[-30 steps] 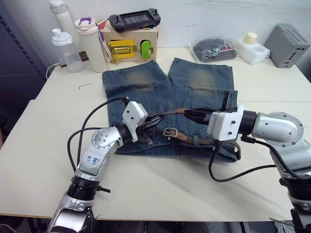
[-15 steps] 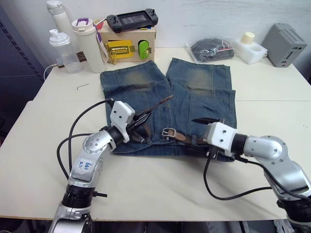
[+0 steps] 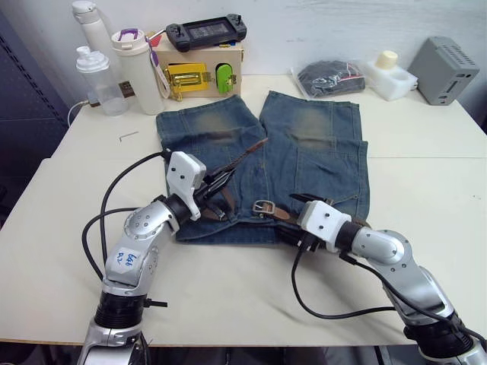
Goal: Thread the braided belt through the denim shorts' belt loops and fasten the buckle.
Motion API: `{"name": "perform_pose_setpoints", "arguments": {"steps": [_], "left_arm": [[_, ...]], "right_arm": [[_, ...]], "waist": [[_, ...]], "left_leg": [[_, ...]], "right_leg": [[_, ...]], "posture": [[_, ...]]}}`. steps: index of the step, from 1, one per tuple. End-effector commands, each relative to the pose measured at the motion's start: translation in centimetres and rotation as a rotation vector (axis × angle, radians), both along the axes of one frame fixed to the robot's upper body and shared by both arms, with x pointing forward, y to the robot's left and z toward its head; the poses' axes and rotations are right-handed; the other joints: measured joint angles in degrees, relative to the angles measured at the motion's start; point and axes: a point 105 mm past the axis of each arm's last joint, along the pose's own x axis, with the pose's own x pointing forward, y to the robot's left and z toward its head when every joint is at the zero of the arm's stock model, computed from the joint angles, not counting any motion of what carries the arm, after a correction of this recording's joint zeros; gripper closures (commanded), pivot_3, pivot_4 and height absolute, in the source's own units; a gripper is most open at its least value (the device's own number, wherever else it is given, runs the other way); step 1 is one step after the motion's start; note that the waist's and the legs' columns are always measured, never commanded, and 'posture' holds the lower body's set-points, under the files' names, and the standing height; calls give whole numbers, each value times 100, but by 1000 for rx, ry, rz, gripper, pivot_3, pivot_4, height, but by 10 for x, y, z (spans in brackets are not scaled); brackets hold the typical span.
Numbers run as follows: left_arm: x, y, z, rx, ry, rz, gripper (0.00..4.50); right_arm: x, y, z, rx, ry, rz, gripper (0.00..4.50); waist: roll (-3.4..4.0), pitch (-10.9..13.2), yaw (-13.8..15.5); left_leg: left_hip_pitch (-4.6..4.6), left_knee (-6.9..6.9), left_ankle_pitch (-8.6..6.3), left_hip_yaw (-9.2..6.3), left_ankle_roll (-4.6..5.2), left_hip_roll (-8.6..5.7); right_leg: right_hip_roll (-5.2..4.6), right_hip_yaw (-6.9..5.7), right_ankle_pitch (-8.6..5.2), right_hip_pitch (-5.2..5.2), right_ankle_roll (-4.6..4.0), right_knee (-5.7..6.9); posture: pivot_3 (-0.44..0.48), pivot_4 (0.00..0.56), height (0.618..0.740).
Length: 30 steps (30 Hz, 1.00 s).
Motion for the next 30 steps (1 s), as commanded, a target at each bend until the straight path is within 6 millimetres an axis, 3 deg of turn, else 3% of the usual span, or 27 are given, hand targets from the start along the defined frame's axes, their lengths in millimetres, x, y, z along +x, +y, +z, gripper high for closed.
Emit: {"name": "perform_pose_setpoints", "arguments": {"steps": [1, 5, 11, 17, 23, 30], "left_arm": [[-6, 3, 4, 24, -24, 5, 4500], [-9, 0, -17, 128, 35, -8, 4500], [-16, 1, -48, 301, 105, -36, 4500], [-27, -3, -54, 358, 107, -106, 4500], [-23, 4, -65, 389, 159, -70, 4500], [-47, -12, -62, 384, 136, -228, 4500]], "right_arm": [[3, -4, -1, 34, 48, -45, 2725], [3, 1, 5, 131, 127, -73, 4466], [11, 5, 21, 208, 150, -120, 4466], [13, 6, 20, 227, 184, -161, 4466], [12, 8, 20, 243, 193, -160, 4466], [14, 7, 21, 247, 193, -173, 4466]], "waist": [[0, 0, -1], [-1, 0, -1], [0, -1, -4], [0, -1, -5], [0, -1, -8], [1, -1, -10]], "left_leg": [[0, 0, 0, 0, 0, 0], [0, 1, 0, 0, 0, 0], [4, -4, 0, 0, 0, 0], [6, -7, 0, -1, 0, 0], [7, -9, 0, 0, 0, 0], [9, -14, 0, 1, 0, 0]], "right_leg": [[0, 0, 0, 0, 0, 1], [0, 2, 0, 2, 0, -1], [2, 3, 0, 1, 0, 1], [1, 4, 0, 1, 0, 0], [1, 4, 0, 2, 0, 0], [1, 4, 0, 1, 0, 0]], "posture": [[0, 150, 645], [0, 150, 645], [0, 150, 645], [0, 150, 645], [0, 150, 645], [0, 150, 645]]}}
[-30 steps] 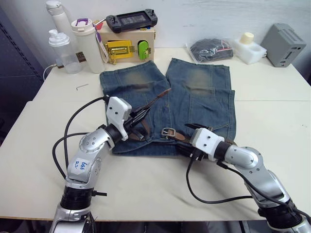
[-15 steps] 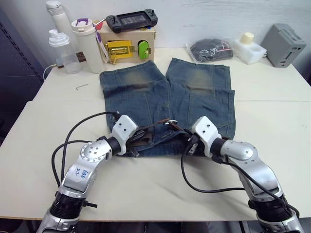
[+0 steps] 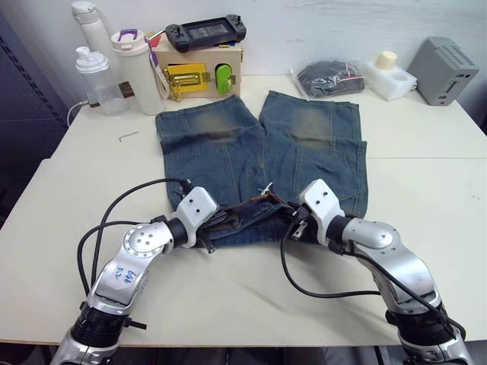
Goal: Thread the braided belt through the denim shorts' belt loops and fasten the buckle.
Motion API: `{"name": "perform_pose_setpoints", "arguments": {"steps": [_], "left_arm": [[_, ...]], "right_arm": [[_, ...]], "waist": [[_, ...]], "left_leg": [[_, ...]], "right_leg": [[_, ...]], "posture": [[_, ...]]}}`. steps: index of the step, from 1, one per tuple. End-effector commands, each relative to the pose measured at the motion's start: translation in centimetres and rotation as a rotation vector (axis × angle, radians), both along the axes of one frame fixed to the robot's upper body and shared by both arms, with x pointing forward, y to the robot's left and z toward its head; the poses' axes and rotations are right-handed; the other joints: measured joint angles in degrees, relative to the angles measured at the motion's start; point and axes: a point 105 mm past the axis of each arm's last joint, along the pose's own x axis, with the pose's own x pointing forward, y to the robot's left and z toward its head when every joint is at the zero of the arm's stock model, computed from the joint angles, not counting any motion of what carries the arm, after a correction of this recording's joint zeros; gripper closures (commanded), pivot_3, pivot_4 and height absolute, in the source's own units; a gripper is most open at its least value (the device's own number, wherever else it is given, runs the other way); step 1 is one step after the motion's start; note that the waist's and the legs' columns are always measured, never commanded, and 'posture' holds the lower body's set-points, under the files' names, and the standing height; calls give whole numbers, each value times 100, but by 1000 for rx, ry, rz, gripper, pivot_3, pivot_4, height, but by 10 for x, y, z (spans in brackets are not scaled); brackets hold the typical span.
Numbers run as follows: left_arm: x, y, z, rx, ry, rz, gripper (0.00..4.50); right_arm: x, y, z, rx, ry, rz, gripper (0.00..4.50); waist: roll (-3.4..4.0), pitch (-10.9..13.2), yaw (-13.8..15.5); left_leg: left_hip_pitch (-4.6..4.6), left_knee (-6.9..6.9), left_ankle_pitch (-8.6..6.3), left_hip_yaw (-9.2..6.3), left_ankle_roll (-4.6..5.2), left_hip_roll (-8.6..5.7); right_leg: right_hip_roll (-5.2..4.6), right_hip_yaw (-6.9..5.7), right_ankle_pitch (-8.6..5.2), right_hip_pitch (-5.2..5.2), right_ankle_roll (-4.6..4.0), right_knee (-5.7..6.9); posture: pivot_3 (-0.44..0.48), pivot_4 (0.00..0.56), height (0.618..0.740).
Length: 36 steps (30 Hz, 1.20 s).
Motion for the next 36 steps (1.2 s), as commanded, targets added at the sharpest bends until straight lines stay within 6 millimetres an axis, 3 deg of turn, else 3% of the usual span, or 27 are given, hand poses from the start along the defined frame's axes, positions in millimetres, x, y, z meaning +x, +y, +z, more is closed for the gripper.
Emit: {"name": "perform_pose_setpoints", "arguments": {"steps": [1, 3, 9, 19, 28, 33, 36], "left_arm": [[-18, -10, -10, 31, 49, -111, 4500], [-18, -6, -18, 65, 65, -104, 4500], [7, 15, -26, 56, 109, 92, 4500], [32, 30, -21, 35, 114, 274, 4500], [33, 31, -22, 49, 122, 291, 4500], [20, 9, -19, 96, 99, 162, 4500], [20, 4, -15, 45, 119, 172, 4500]], "right_arm": [[1, 0, 18, 19, -71, -13, 4466], [1, 1, 18, 21, -71, -12, 4466], [0, 2, 20, 21, -78, -5, 4466], [-3, 4, 26, 22, -90, 9, 4466], [-6, 7, 24, 4, -88, 23, 4466], [-7, 12, 24, -23, -98, 34, 4466], [-6, 16, 22, -49, -107, 22, 4466]], "waist": [[0, 0, 0], [0, 0, 2], [1, -5, 7], [-2, -9, 11], [-2, -10, 7], [-1, -11, 3], [0, -11, 6]], "left_leg": [[0, 0, 0, 0, 0, 0], [2, 0, 0, 1, 0, 0], [6, -4, 0, 2, 0, 0], [11, -3, 3, 2, -4, 0], [12, -4, 3, 2, -4, 0], [12, -4, 3, 2, -4, 0], [12, -6, 3, 3, -4, 0]], "right_leg": [[0, 0, 0, 0, 0, 0], [-1, 1, 0, 1, 0, -1], [-1, 2, 0, 4, 0, -1], [-1, 2, 0, 8, 1, 0], [-1, 2, 1, 8, 2, 0], [-1, 2, 1, 8, 2, 1], [-1, 3, 1, 7, 2, 1]], "posture": [[0, 150, 645], [0, 150, 645], [0, 150, 645], [0, 150, 645], [0, 150, 645], [0, 150, 645], [0, 150, 645]]}}
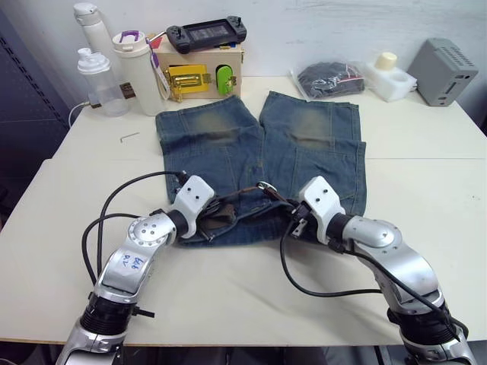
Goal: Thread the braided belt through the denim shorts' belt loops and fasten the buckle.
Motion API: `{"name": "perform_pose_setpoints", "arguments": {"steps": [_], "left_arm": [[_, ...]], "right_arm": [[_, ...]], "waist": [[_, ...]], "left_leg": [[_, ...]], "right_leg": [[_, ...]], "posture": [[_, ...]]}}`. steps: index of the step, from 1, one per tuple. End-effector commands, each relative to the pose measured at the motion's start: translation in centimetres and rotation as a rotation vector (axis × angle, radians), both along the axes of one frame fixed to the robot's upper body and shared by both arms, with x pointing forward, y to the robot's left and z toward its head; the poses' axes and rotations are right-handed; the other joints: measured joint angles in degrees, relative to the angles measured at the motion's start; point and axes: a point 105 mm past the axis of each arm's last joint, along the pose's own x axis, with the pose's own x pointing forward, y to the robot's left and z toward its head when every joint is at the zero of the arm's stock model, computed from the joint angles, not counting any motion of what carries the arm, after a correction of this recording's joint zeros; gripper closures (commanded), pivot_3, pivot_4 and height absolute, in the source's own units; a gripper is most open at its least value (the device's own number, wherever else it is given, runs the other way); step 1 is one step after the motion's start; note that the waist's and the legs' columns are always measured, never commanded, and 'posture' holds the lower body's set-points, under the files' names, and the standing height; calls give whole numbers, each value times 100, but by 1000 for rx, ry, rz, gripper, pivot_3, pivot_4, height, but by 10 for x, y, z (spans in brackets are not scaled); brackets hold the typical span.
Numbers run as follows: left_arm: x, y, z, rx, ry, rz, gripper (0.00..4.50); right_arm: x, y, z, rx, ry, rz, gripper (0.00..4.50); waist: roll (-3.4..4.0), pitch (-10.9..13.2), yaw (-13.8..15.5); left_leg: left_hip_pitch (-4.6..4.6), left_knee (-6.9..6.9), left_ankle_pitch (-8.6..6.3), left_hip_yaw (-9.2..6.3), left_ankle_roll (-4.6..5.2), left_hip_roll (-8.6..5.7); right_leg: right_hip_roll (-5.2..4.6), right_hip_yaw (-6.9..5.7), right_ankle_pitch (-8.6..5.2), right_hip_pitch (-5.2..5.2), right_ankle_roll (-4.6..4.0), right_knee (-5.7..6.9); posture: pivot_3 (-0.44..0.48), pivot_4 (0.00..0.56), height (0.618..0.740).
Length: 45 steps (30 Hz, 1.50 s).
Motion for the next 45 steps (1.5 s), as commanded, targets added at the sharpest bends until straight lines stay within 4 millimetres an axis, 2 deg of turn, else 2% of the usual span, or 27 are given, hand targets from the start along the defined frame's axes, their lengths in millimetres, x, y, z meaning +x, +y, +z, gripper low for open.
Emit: {"name": "perform_pose_setpoints", "arguments": {"steps": [1, 10, 16, 19, 22, 24, 27, 31, 40, 45], "left_arm": [[-5, -7, -15, -12, 85, 1, 4500], [-2, -26, -7, -89, 107, 23, 4500], [-7, -65, 4, -103, 58, -142, 4500], [-11, -71, 7, -113, 55, -189, 4500], [-16, -64, 7, -126, 75, -187, 4500], [-20, -53, 0, -93, 94, -171, 4500], [-21, -33, -11, -84, 154, -97, 4500], [-23, -20, -21, -93, 225, -20, 4500], [-28, -13, -40, -80, 337, 65, 4500], [-29, -10, -47, -72, 358, 80, 4500]], "right_arm": [[-4, 12, 16, -27, -88, 18, 4466], [-8, 24, 12, -115, -128, 21, 4466], [-13, 34, 1, -198, -106, 94, 4466], [-14, 34, -1, -198, -89, 93, 4466], [-5, 22, -1, -223, -100, 34, 4466], [2, 14, 4, -197, -109, -35, 4466], [6, 11, 7, -193, -122, -64, 4466], [8, 11, 10, -178, -133, -80, 4466], [10, 12, 16, -147, -141, -95, 4466], [12, 11, 22, -121, -154, -113, 4466]], "waist": [[0, 0, 8], [-2, -1, 24], [-4, -2, 32], [-4, -2, 28], [-4, -2, 26], [-4, -2, 8], [-4, -2, -7], [-4, -3, -12], [-6, -5, -126], [-6, -5, -119]], "left_leg": [[0, 0, 0, -1, 0, 0], [0, 2, 0, -3, 1, -2], [-1, 5, 2, -4, 2, -7], [-2, 5, 2, -5, 2, -7], [-2, 5, 2, -5, 2, -8], [-2, 3, 2, -6, 2, -8], [1, -6, 2, -4, 2, -7], [3, -10, 2, -5, 2, -7], [19, -31, 2, -3, 2, -7], [75, -54, 1, -2, 2, -7]], "right_leg": [[0, -1, 0, 0, 0, 0], [0, 0, 1, 3, 1, -1], [-1, 0, 2, 5, 4, -1], [-3, -1, 2, 5, 4, -1], [-3, -1, 2, 4, 4, -1], [-3, -1, 2, 4, 4, -1], [-3, 0, 2, 2, 4, -2], [-3, -1, 2, 1, 4, -1], [-4, 1, 3, 7, 5, -1], [-5, 1, 3, 56, 5, -17]], "posture": [[0, 150, 645], [0, 150, 645], [0, 150, 645], [0, 150, 645], [0, 150, 645], [0, 150, 645], [0, 150, 645], [0, 150, 645], [0, 150, 645], [0, 150, 645]]}}
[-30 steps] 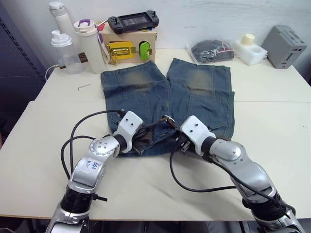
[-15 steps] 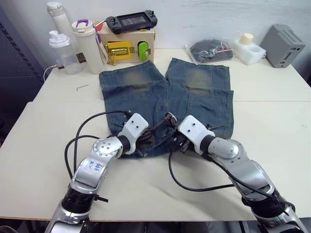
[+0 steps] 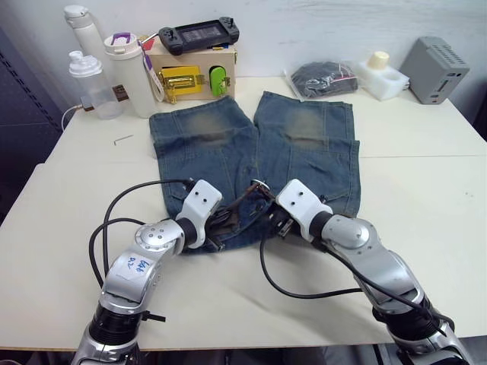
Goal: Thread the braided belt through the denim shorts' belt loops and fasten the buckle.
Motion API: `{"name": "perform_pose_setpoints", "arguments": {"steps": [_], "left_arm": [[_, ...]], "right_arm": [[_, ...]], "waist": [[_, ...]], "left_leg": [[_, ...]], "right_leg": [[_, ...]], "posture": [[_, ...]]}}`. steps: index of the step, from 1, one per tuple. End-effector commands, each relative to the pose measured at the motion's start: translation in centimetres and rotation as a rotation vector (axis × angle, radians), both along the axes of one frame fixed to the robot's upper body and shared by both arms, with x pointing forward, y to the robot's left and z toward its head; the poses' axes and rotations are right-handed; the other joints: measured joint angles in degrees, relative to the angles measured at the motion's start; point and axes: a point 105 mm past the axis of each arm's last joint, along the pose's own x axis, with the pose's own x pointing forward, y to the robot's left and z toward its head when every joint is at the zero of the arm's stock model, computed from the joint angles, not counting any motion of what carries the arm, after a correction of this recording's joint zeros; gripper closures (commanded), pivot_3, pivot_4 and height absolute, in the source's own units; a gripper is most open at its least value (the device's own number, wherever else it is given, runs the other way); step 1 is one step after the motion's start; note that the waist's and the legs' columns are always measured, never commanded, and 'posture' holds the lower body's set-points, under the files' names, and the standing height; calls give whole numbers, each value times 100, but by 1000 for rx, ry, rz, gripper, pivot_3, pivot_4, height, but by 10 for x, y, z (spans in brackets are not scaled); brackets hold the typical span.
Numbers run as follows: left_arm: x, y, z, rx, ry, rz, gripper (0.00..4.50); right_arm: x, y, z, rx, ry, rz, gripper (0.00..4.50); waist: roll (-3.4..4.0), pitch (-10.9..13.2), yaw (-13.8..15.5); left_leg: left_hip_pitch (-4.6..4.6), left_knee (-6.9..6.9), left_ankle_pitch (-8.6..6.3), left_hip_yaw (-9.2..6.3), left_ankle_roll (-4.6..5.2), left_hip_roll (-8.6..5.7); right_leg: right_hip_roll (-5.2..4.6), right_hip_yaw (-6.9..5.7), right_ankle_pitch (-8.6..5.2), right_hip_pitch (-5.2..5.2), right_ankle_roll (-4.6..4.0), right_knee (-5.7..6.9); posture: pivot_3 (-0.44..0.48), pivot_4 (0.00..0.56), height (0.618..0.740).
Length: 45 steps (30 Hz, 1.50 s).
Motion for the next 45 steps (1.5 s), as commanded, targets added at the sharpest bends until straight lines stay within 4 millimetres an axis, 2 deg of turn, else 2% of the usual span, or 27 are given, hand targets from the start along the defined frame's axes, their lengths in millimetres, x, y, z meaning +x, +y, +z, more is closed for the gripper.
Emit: {"name": "perform_pose_setpoints", "arguments": {"steps": [1, 7, 16, 30, 34, 39, 45], "left_arm": [[-12, 4, -39, 30, 174, 13, 4500], [-11, 12, -42, 22, 184, 48, 4500], [-4, 10, -36, 4, 160, 64, 4500], [-1, 10, -36, -10, 159, 85, 4500], [3, 9, -35, -14, 152, 92, 4500], [9, -5, -29, -17, 125, 55, 4500], [15, -42, -10, -53, 35, -83, 4500]], "right_arm": [[7, -7, 22, 38, -83, -47, 4466], [10, -7, 34, 110, -96, -67, 4466], [0, -2, 23, 73, -62, -17, 4466], [-3, -1, 19, 68, -42, -5, 4466], [-9, 6, 18, 52, -39, 51, 4466], [-17, 13, 11, 26, -12, 106, 4466], [-27, 19, -3, -26, 41, 179, 4466]], "waist": [[0, 0, 2], [1, -1, 1], [1, -1, 2], [1, -1, 27], [1, -1, 59], [1, -1, 138], [0, -1, 236]], "left_leg": [[5, -3, 0, 0, 0, 0], [20, -12, 0, -3, 0, 0], [19, -12, 0, -3, 0, 0], [20, -11, 0, -3, 0, 0], [20, -11, 0, -3, 1, 0], [20, -11, 4, -2, 1, 1], [18, -11, 15, -3, 7, -2]], "right_leg": [[1, -1, 0, 8, 0, -12], [4, -2, 0, 23, 0, -24], [4, -1, 0, 25, 0, -29], [4, -1, 0, 31, 0, -39], [5, -1, 0, 34, 0, -44], [5, -1, 0, 42, 0, -62], [7, 0, 11, 54, 21, -83]], "posture": [[0, 150, 645], [0, 150, 645], [0, 150, 645], [0, 150, 645], [0, 150, 645], [0, 150, 645], [0, 150, 645]]}}
